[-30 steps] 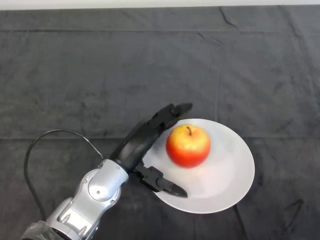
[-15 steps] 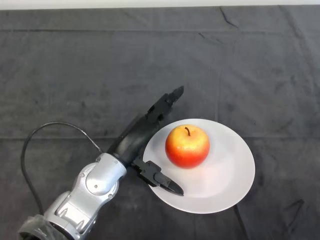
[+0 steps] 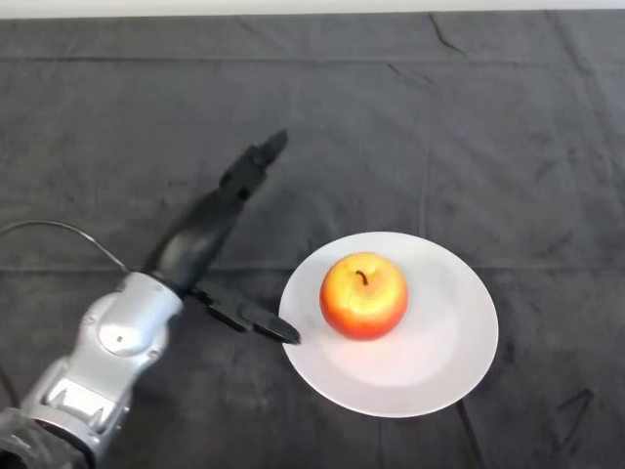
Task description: Move the apple to the plate
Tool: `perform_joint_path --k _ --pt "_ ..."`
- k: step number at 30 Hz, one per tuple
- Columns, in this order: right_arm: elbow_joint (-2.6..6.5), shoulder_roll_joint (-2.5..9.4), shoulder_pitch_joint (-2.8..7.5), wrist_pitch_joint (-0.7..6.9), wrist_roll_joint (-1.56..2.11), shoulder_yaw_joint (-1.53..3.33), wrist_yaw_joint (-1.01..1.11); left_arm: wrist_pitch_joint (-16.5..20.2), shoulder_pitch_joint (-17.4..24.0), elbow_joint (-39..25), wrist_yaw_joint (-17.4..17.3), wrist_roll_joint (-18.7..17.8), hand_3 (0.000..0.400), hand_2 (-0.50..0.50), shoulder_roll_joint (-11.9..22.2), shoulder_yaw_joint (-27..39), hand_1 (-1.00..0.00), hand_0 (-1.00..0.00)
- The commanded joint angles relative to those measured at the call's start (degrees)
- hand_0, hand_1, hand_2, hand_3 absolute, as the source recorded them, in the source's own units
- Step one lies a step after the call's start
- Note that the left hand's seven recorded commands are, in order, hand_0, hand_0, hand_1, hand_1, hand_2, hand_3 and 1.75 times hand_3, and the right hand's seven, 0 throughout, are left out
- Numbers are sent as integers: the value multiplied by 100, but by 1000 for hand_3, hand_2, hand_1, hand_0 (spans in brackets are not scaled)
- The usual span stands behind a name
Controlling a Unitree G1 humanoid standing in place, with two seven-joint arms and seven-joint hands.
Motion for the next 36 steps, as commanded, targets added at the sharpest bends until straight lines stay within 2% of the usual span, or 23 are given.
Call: perform_joint_path --k 1,8,13,22,36 --pt "-144 -97 -10 8 120 -42 -45 -190 175 -303 -88 -151 0 0 329 277 0 0" --pt "-147 -96 -9 8 120 -42 -46 -299 414 -426 -242 -389 0 0 644 803 0 0" --pt "-148 -96 -8 7 120 -41 -46 -510 553 -258 -392 -586 0 0 880 1240 0 0" --pt "-143 -99 -10 8 121 -41 -45 -939 673 455 -626 -894 0 0 1234 2022 0 0" --pt "-121 -110 -19 13 120 -42 -36 -1499 646 1739 -717 -1108 0 0 1554 2968 0 0"
